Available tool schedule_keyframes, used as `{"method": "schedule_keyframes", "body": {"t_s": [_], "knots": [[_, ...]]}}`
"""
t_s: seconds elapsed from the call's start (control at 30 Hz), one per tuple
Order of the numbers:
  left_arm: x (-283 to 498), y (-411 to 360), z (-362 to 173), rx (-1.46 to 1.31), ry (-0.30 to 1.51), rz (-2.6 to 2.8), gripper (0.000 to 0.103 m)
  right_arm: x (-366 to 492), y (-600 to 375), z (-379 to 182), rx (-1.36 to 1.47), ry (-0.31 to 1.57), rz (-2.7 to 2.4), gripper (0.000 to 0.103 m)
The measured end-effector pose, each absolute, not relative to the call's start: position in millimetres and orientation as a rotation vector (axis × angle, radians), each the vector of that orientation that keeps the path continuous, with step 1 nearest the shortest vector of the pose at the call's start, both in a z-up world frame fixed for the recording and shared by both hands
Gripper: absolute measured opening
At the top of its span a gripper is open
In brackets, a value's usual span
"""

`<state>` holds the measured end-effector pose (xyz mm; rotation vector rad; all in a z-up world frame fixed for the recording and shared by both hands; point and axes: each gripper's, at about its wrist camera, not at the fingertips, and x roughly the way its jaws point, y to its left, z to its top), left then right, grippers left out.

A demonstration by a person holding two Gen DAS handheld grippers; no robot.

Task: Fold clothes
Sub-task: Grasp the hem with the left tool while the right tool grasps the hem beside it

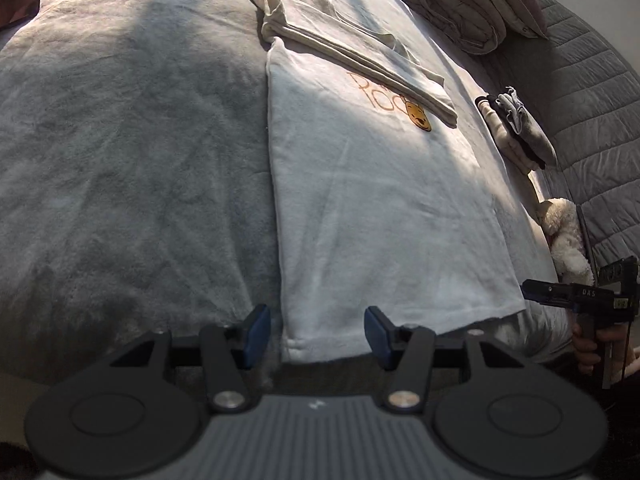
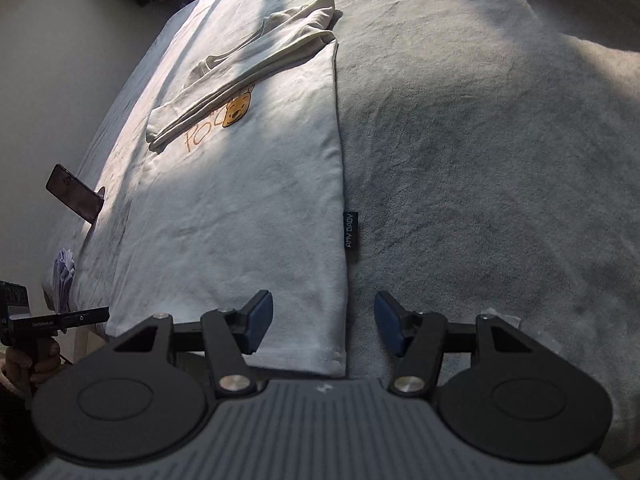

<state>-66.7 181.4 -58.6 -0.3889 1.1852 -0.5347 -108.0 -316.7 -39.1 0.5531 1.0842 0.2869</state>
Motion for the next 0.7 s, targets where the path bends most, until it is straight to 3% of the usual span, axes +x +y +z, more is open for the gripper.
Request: {"method": "schedule_keyframes", "body": {"t_s": [0.1, 0.2, 0.4, 0.47, 0.53, 0.6, 0.7], "knots": [[-73, 197, -76, -0.543, 1.187, -0.601, 0.052, -118, -323, -52, 0.652, 1.063, 0.359, 0.06], [-75, 210, -86, -0.666, 1.184, -0.619, 0.049, -120, -322, -58, 0.683, 1.061, 0.393, 0.053], [-77, 207, -88, -0.667, 1.169, -0.645, 0.044, -119, -316, -64, 0.708, 1.069, 0.443, 0.048], [-76, 204, -88, -0.66, 1.168, -0.649, 0.038, -118, -314, -66, 0.716, 1.072, 0.46, 0.046], [-74, 200, -89, -0.654, 1.172, -0.64, 0.027, -118, -312, -68, 0.725, 1.075, 0.476, 0.023], [-73, 199, -91, -0.661, 1.18, -0.638, 0.017, -117, -310, -70, 0.732, 1.073, 0.493, 0.014], [-72, 197, -91, -0.678, 1.181, -0.664, 0.012, -116, -309, -69, 0.742, 1.042, 0.516, 0.012]]}}
